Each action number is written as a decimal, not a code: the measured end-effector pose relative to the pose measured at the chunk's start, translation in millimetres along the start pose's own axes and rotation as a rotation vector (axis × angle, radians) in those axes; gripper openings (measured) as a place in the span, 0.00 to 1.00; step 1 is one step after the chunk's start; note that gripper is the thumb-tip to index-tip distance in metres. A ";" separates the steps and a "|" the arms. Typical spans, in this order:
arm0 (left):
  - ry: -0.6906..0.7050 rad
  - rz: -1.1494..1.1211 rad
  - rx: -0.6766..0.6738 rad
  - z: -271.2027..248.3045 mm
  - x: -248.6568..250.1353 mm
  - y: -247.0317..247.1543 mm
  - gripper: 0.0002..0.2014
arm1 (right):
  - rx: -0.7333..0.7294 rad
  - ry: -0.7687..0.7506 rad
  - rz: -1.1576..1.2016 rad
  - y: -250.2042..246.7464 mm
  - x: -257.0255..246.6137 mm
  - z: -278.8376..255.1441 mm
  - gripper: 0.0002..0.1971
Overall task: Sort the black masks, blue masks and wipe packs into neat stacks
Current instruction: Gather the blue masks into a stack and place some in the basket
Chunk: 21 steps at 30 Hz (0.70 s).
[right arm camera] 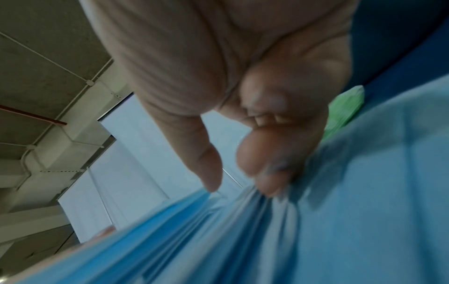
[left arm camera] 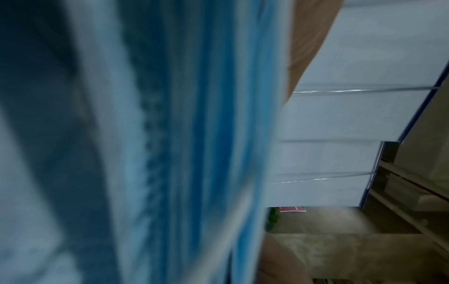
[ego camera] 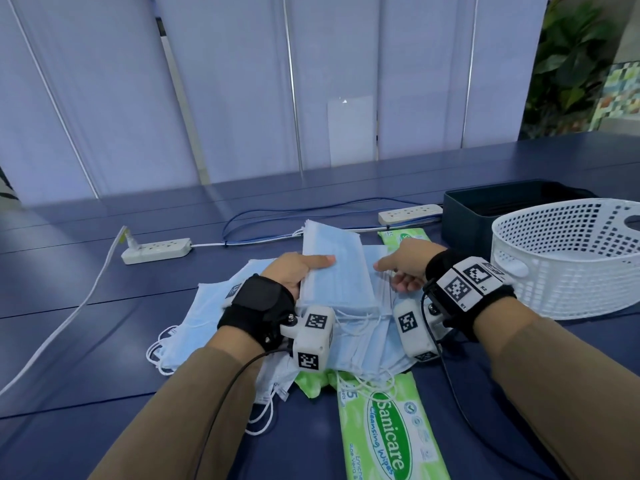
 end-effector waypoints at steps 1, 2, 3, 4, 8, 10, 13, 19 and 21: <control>0.021 0.007 -0.001 0.0 -0.3 1.2 0.06 | -0.001 0.001 0.007 0.4 0.5 1.1 0.14; 0.040 0.017 0.001 0.0 -1.1 2.3 0.08 | -0.001 -0.005 0.006 0.6 0.4 1.7 0.14; 0.058 0.021 0.009 0.5 -1.4 3.0 0.12 | -0.001 -0.013 -0.003 0.7 0.2 1.8 0.14; 0.076 0.017 0.016 1.8 -2.1 4.0 0.18 | -0.004 -0.020 -0.013 0.9 -0.5 1.0 0.14; 0.137 0.006 -0.013 4.7 -3.2 8.0 0.14 | -0.012 -0.065 -0.087 4.9 -4.9 -2.6 0.12; 0.137 0.017 -0.044 0.2 -3.1 9.5 0.11 | -0.003 -0.103 -0.103 7.0 -7.4 -4.1 0.13; 0.133 -0.039 -0.055 -5.1 0.1 7.8 0.15 | 0.095 -0.171 0.008 3.6 -8.5 -1.4 0.10; 0.228 -0.496 -0.116 -16.8 32.4 -3.5 0.16 | 0.107 -0.190 0.501 -8.1 -13.2 -6.6 0.19; 0.261 -0.548 -0.177 -21.5 40.8 -3.4 0.18 | 0.057 -0.199 0.561 -8.0 -17.7 -9.2 0.20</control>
Point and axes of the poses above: each hand's wrist, its own z-axis towards the middle knuckle, its own y-axis out of the palm, x = y × z, the point moved 2 cm from there along z, towards the middle knuckle, and after that the axes turned 12 degrees about x, right-handed, at the moved point
